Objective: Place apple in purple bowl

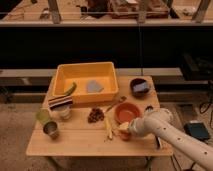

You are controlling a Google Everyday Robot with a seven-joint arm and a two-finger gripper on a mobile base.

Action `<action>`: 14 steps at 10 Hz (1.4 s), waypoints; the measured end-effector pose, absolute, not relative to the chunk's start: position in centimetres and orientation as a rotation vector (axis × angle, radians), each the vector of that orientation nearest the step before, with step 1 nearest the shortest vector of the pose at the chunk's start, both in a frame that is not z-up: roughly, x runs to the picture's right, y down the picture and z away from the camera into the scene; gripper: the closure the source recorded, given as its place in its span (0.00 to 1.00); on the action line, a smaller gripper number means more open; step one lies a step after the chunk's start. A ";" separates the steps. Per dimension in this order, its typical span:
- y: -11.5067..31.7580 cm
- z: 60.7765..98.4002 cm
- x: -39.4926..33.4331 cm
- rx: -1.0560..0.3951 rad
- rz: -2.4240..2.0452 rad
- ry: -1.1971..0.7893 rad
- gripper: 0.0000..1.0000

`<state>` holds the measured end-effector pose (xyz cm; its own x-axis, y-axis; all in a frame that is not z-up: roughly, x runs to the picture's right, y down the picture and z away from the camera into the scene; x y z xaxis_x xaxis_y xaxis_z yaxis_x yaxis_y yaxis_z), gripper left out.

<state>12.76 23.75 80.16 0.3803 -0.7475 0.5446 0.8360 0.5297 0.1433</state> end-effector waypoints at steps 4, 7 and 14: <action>23.6 79.3 14.2 -0.119 -0.963 -0.631 0.48; 22.7 76.9 18.7 -0.072 -0.910 -0.613 0.48; 14.2 74.4 27.9 -0.001 -0.839 -0.512 0.48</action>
<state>27.94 14.21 74.41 0.5543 -0.7101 0.4341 0.7107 0.6753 0.1972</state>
